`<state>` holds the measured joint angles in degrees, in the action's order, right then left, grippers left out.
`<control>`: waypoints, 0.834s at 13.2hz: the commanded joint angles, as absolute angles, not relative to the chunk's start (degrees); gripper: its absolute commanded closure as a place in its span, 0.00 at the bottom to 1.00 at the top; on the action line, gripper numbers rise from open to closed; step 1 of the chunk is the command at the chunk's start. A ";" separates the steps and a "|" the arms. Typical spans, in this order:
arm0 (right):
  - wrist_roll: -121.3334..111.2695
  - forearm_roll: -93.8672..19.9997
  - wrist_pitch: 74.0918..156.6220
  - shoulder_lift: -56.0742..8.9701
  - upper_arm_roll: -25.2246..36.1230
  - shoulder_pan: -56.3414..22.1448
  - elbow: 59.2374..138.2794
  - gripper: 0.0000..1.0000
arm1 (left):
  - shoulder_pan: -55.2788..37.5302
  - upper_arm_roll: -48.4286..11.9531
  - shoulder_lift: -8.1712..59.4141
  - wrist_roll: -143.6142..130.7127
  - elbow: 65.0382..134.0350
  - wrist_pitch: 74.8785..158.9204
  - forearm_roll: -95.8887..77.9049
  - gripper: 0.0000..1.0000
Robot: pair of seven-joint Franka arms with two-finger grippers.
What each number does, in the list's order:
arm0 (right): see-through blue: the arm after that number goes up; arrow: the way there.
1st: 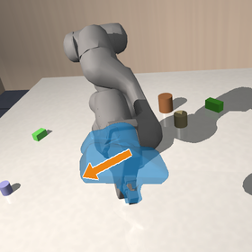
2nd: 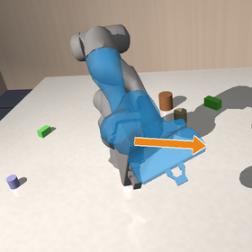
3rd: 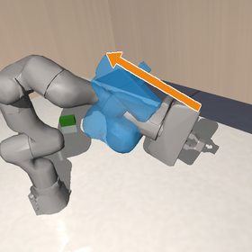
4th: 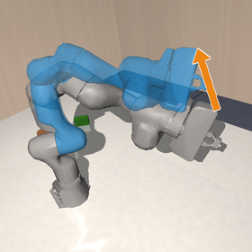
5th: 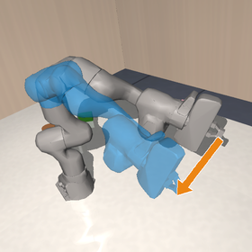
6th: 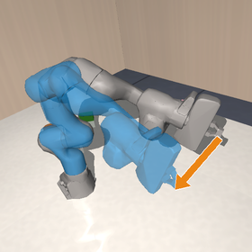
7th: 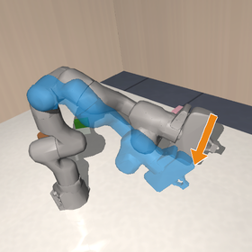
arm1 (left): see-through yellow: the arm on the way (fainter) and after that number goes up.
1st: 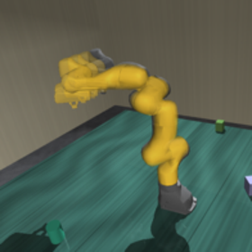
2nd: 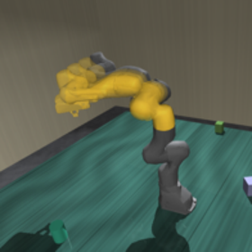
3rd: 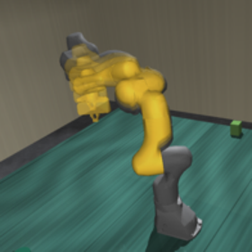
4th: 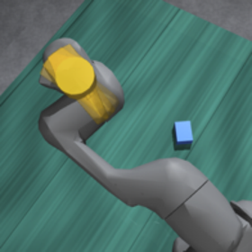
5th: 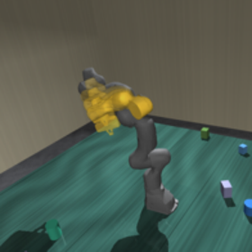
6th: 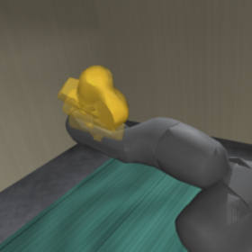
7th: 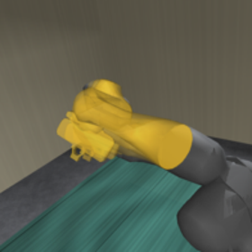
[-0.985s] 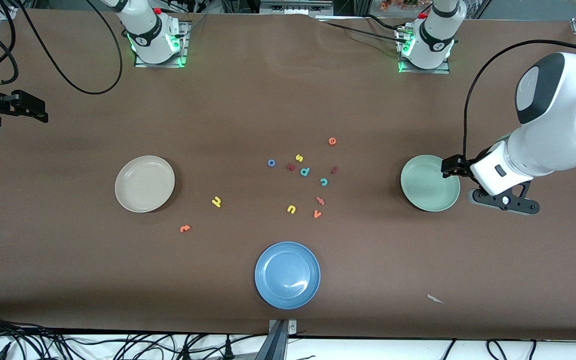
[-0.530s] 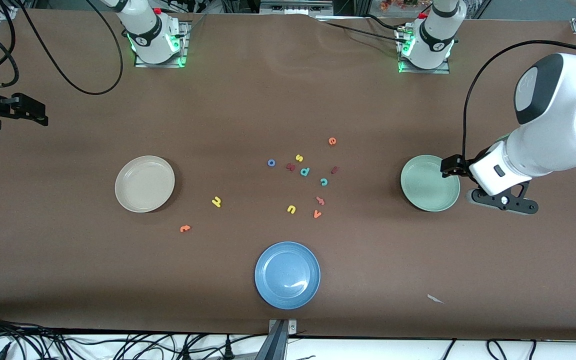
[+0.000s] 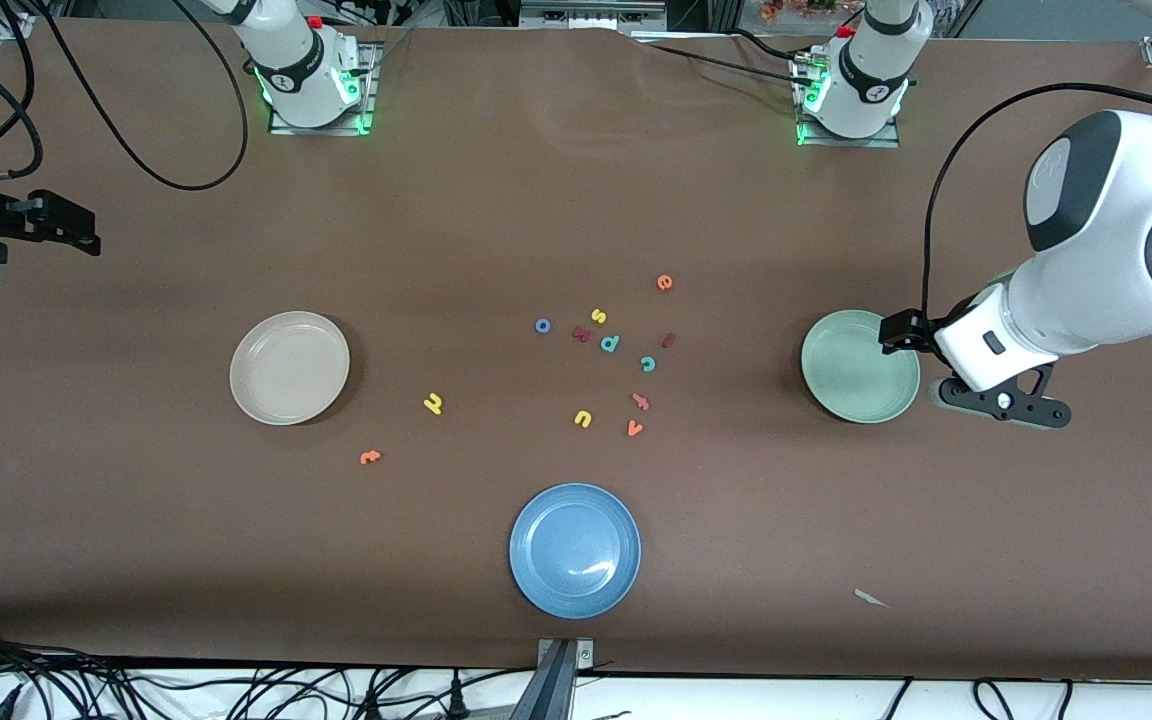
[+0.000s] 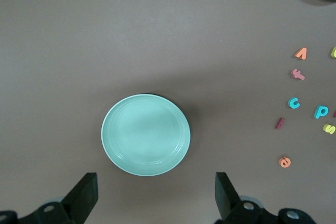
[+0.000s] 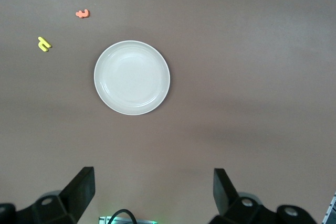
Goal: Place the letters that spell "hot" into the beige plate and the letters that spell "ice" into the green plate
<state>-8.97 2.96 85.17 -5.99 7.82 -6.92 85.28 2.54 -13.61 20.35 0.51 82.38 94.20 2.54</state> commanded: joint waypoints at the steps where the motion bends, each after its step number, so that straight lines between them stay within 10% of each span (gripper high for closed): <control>1: -8.61 2.11 85.16 -6.77 7.91 -6.77 83.41 0.00 | 2.55 -13.89 18.72 -0.18 83.85 94.75 4.39 0.01; 11: -8.44 1.93 86.22 -6.85 8.00 -6.33 83.32 0.00 | 2.46 -13.97 18.90 -0.18 84.11 94.83 5.19 0.01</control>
<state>-8.96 2.94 87.00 -6.20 8.04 -6.73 84.81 2.50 -13.66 20.24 0.51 82.47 94.20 3.53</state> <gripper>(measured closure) 0.000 0.013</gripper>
